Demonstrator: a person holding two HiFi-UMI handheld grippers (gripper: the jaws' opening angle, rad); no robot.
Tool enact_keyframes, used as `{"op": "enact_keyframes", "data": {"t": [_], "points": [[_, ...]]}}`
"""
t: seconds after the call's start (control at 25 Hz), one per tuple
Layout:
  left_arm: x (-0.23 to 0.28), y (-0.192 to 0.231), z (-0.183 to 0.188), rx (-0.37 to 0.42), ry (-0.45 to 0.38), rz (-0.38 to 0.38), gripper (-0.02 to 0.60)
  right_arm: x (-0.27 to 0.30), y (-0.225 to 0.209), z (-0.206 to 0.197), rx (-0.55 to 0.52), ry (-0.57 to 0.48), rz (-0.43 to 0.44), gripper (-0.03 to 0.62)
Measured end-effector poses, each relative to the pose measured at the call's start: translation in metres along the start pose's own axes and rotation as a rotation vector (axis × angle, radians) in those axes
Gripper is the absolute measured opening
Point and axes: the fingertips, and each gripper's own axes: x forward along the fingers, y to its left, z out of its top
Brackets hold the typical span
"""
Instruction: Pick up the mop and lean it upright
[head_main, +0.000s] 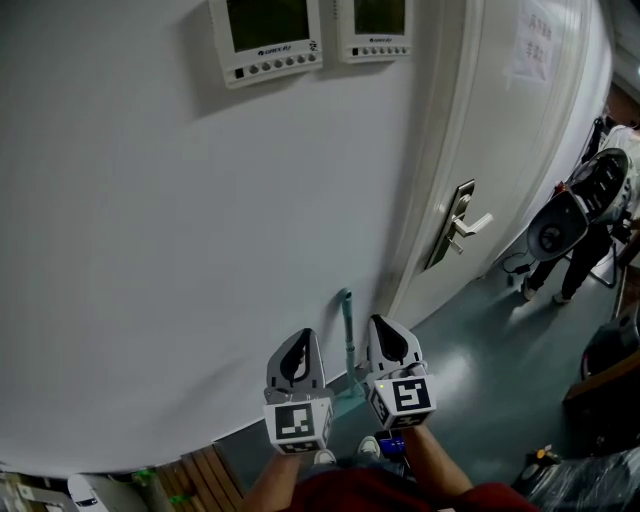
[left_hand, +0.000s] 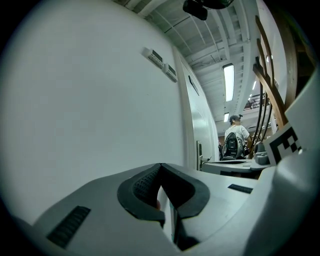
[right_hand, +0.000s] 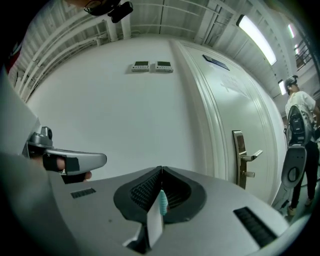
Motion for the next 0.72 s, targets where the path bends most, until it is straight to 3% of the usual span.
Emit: {"op": "enact_keyframes", "data": {"t": [0.32,0.36,0.44,0.72], "points": [[0.000,0.007,0.003,0.012,-0.011,0.024,0.015,0.027,0.006,-0.037,0.012,0.089,0.056,0.011],[0.000,0.007,0.005,0.005,-0.016,0.027,0.015,0.030,0.006,-0.040,0.008,0.102,0.058,0.020],[-0.001,0.008,0.008,-0.002,-0.022,0.032,0.015,0.037,0.007,-0.047,0.007,0.128,0.070,0.141],[-0.008,0.009,0.003,0.022,-0.004,0.049,0.014,0.058,0.004,-0.072,-0.019,0.189,0.069,0.153]]}}
